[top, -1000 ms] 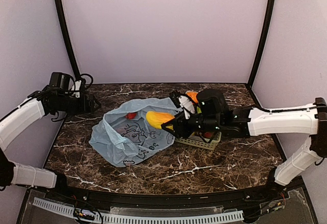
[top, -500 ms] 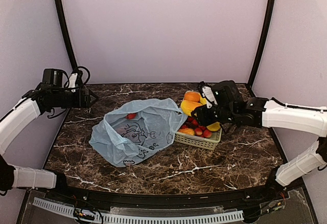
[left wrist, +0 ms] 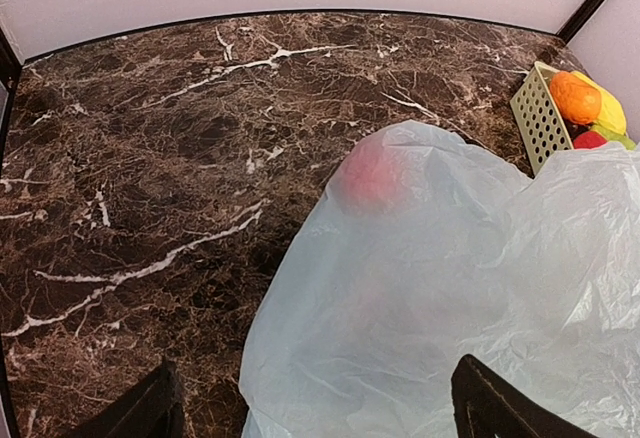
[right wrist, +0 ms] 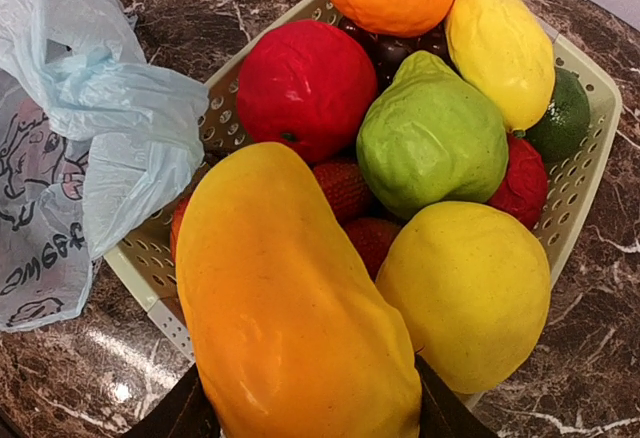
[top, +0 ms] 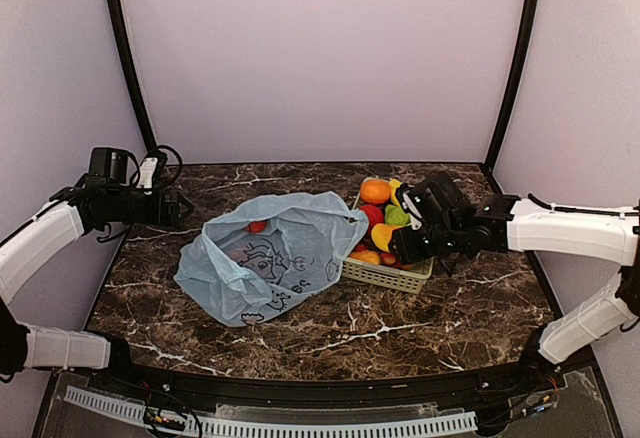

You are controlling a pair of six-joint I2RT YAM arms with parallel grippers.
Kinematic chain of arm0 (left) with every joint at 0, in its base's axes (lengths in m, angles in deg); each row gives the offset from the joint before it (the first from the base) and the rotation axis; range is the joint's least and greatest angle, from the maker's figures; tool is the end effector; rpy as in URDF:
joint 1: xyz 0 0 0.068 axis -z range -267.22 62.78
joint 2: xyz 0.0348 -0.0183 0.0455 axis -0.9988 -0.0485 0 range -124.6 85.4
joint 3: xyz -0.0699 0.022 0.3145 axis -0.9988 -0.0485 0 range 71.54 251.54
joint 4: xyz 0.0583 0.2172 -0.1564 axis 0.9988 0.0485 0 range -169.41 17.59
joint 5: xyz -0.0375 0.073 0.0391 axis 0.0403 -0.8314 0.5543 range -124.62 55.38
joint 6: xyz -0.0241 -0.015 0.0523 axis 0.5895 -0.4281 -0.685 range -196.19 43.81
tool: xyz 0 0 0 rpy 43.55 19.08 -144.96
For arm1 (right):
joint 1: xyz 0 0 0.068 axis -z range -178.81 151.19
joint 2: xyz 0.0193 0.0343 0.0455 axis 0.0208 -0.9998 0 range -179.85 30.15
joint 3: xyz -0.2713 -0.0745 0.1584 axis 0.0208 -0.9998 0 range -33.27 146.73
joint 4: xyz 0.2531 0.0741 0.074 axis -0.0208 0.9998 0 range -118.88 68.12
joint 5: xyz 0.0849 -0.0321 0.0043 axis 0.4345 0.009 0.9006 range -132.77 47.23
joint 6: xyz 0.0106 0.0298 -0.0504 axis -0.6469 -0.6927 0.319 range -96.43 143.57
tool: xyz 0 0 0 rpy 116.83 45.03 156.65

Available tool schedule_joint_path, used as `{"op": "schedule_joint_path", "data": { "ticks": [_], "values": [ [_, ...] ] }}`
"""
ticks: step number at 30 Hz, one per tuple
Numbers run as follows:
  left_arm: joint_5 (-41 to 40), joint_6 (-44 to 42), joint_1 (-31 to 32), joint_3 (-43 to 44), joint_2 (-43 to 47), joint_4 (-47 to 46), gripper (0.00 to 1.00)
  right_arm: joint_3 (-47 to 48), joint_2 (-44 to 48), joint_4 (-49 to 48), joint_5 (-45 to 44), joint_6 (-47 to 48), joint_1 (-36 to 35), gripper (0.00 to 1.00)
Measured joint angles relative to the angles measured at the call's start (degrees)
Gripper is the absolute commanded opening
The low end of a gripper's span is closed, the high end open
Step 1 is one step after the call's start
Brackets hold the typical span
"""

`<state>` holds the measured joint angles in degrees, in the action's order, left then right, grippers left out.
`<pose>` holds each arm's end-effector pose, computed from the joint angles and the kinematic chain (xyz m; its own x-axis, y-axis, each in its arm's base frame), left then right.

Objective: Untie the knot of the plastic bag and take out the fruit
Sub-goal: Place the fake fruit in the bin.

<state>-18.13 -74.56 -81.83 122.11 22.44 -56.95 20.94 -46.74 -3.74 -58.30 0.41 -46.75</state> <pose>0.2344 -0.0346 0.3316 -0.5777 0.0271 -0.8158 0.3056 0.9339 -0.1854 0.2014 0.2058 0.2906 -0.6904 -0.1995 -0.6954 -0.3518 0.9325 0.0817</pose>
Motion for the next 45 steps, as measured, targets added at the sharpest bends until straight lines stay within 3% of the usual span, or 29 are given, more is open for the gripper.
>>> {"op": "schedule_joint_path", "data": {
  "ticks": [17,28,33,45],
  "values": [
    [-0.6,-0.6,0.0,-0.2,0.0,0.0,0.92,3.4,-10.4,-4.6,2.9,3.0,-0.1,0.22],
    [2.0,-0.6,0.0,-0.5,0.0,-0.1,0.92,4.7,-12.4,-5.6,2.7,2.9,0.0,0.61],
    [3.3,-0.6,0.0,-0.5,0.0,-0.1,0.92,4.7,-12.3,-5.4,2.6,3.1,-0.1,0.75],
    [6.9,-0.5,0.0,-0.5,0.0,-0.4,0.92,4.6,-8.3,-5.5,2.4,3.2,-0.1,0.87]
  ]
}}
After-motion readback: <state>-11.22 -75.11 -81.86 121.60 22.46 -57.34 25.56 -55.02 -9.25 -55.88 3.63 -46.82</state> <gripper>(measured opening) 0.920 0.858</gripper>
